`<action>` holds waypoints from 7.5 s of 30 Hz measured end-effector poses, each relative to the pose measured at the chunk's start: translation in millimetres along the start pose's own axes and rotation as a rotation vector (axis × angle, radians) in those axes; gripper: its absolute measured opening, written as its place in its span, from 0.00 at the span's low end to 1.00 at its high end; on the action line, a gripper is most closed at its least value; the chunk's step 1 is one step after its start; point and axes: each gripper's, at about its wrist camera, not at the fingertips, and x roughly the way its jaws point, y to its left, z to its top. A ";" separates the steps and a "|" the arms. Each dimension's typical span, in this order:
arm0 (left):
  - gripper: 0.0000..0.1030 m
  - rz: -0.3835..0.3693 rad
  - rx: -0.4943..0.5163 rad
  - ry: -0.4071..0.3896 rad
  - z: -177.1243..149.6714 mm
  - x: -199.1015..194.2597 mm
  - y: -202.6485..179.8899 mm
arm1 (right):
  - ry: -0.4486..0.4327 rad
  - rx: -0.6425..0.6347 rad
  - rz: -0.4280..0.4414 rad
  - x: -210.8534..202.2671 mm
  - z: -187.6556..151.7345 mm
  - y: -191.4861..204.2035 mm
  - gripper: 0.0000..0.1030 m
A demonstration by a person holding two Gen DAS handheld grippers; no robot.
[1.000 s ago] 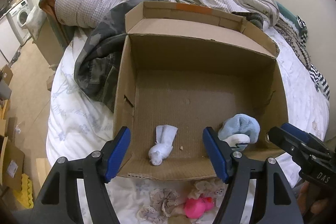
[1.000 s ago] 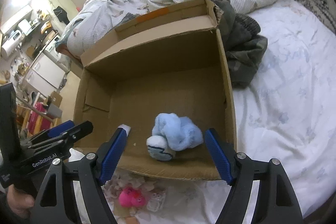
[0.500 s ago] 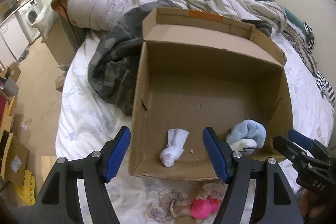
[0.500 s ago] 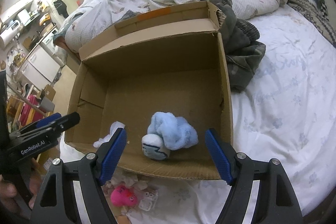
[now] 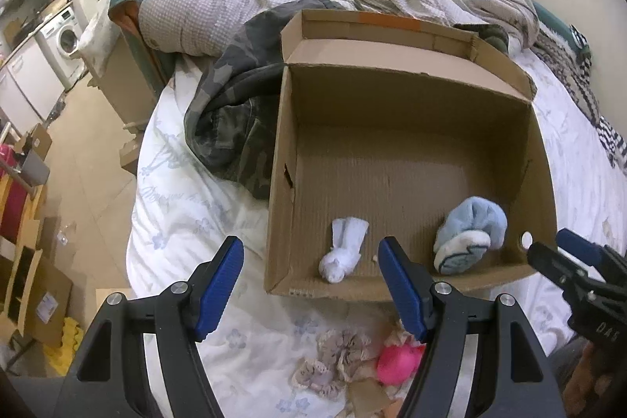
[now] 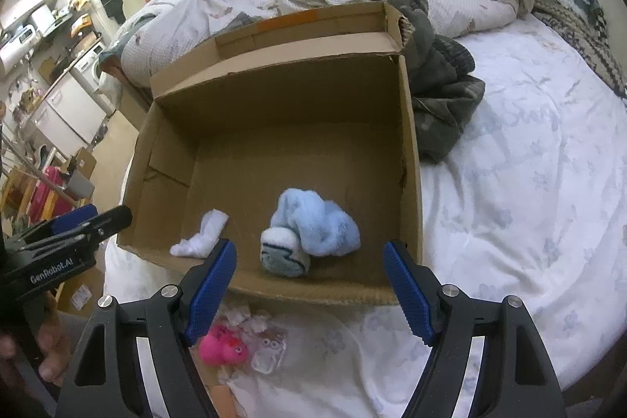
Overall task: Organize soft objects
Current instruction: 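Withdraw both tools from the box and lower the left tool to the scrunchie, then grasp the lace scrunchie with the left tool while the right grasps the plastic bag, then carry the scrunchie and plastic bag into the box and open both tools, then withdraw both tools from the box and move the right tool toward the pink duck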
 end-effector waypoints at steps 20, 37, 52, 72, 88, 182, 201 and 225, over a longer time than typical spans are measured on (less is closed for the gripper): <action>0.67 -0.003 -0.121 0.260 -57.0 23.7 44.8 | 0.233 0.166 0.042 10.5 -48.1 -22.1 0.80; 0.55 -0.067 0.002 0.507 -83.4 106.4 -11.4 | 0.270 0.147 0.007 25.2 -54.1 -18.9 0.79; 0.11 -0.119 -0.090 0.352 -53.3 58.3 10.3 | 0.462 0.119 0.165 77.1 -71.8 6.8 0.40; 0.11 -0.121 -0.134 0.319 -57.1 40.0 26.7 | 0.391 0.099 0.211 51.3 -73.4 16.1 0.16; 0.11 -0.030 -0.102 0.196 -58.9 4.8 29.1 | 0.210 0.151 0.327 -8.1 -56.1 -4.3 0.16; 0.74 -0.084 0.039 -0.086 50.4 28.0 -26.4 | 0.004 0.067 0.240 43.7 45.4 -5.0 0.35; 0.74 -0.077 0.029 -0.097 45.1 15.3 -19.4 | -0.066 0.084 0.226 28.6 46.0 -3.0 0.74; 0.74 -0.058 -0.087 -0.040 4.8 -14.3 13.4 | -0.054 0.027 0.198 -1.3 16.5 13.1 0.74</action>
